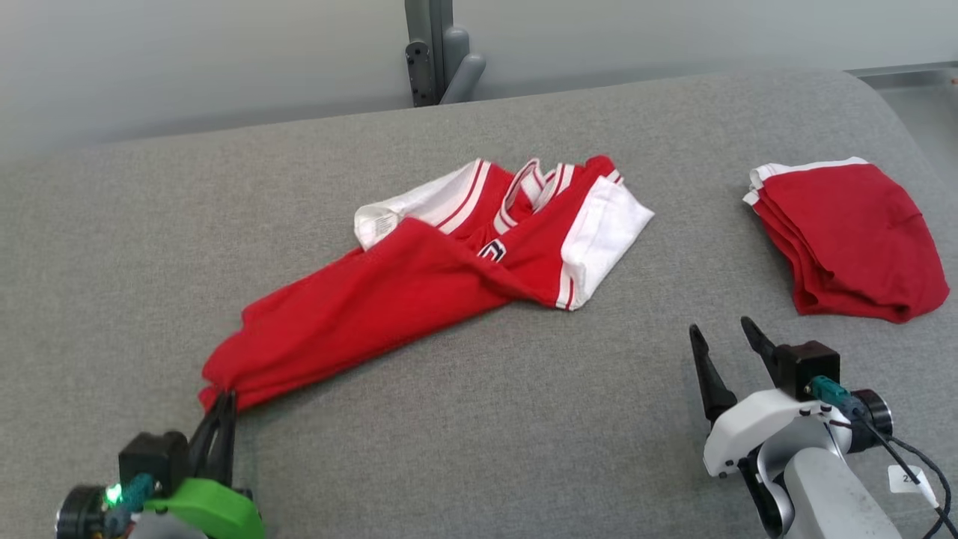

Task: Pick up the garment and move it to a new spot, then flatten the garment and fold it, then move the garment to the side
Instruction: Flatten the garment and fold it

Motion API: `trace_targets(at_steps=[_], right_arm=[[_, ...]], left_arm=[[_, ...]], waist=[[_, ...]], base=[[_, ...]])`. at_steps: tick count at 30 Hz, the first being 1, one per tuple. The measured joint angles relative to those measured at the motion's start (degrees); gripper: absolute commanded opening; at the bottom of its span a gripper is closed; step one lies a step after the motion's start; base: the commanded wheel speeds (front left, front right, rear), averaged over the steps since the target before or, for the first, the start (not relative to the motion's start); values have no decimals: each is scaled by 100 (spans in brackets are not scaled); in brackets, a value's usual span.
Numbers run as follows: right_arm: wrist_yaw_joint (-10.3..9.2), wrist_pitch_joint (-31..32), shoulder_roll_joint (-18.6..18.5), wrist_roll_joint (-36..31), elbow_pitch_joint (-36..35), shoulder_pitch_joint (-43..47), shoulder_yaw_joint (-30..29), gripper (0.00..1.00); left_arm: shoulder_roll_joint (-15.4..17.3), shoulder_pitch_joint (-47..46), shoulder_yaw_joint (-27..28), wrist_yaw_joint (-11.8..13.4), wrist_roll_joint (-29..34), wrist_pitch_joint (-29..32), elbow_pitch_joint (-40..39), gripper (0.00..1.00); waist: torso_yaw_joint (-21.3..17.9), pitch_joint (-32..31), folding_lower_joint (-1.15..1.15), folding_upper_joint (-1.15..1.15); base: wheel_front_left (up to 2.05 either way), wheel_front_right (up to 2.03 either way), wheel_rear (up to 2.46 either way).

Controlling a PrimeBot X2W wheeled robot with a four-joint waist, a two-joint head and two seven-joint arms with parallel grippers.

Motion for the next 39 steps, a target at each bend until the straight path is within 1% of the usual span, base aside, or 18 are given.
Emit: trace_targets(at_steps=[1,4,8,11,13,15,18,19,21,24,27,33,36,39], right_arm=[[0,0,10,0,29,43,-3,100],[0,0,51,2,84,168,-11,100],[0,0,86,9,129,294,-40,100],[0,0,109,8,137,358,-56,100],[0,0,111,8,133,358,-71,100],[0,0,119,8,111,356,-80,100],[0,0,126,7,86,332,-45,100],[0,0,133,5,69,277,-9,100],[0,0,141,7,37,179,43,100],[0,0,155,25,19,85,141,100],[0,0,153,62,24,5,157,100],[0,0,141,104,9,-145,165,100],[0,0,141,112,-3,-168,153,100],[0,0,140,119,-5,-169,130,100]], left_arm=[[-55,122,65,9,-3,-1,80,100],[-289,478,177,30,-43,0,326,100],[-734,821,405,37,-132,0,466,100],[-1044,981,450,22,-151,0,501,100],[-1127,954,586,-13,-162,-1,296,100],[-1178,839,609,-31,-81,0,70,100],[-1240,466,472,-83,101,-1,-101,100],[-1255,108,347,-118,201,-1,-126,100],[-1269,-307,229,-126,249,-1,-38,100],[-1252,-936,89,-146,253,-1,282,100],[-1178,-1602,-21,-155,189,2,811,100],[-1057,-2753,-438,-156,-187,355,1691,100],[-1046,-3015,-688,-156,-476,590,2003,100],[-1047,-3075,-939,-157,-648,659,2223,100]], waist=[[-12,-48,0,0],[-53,-194,0,0],[-106,-369,0,0],[-127,-461,0,0],[-127,-477,0,0],[-113,-454,0,0],[-92,-368,0,0],[-93,-294,0,0],[-106,-207,0,0],[-149,-64,0,0],[-211,86,0,0],[-346,398,0,0],[-408,535,0,0],[-456,631,0,0]], base=[[0,0,0],[0,0,0],[0,0,0],[0,0,0],[0,0,0],[0,0,0],[0,0,0],[0,0,0],[0,0,0],[0,0,0],[0,0,0],[0,0,0],[0,0,0],[0,0,0]])
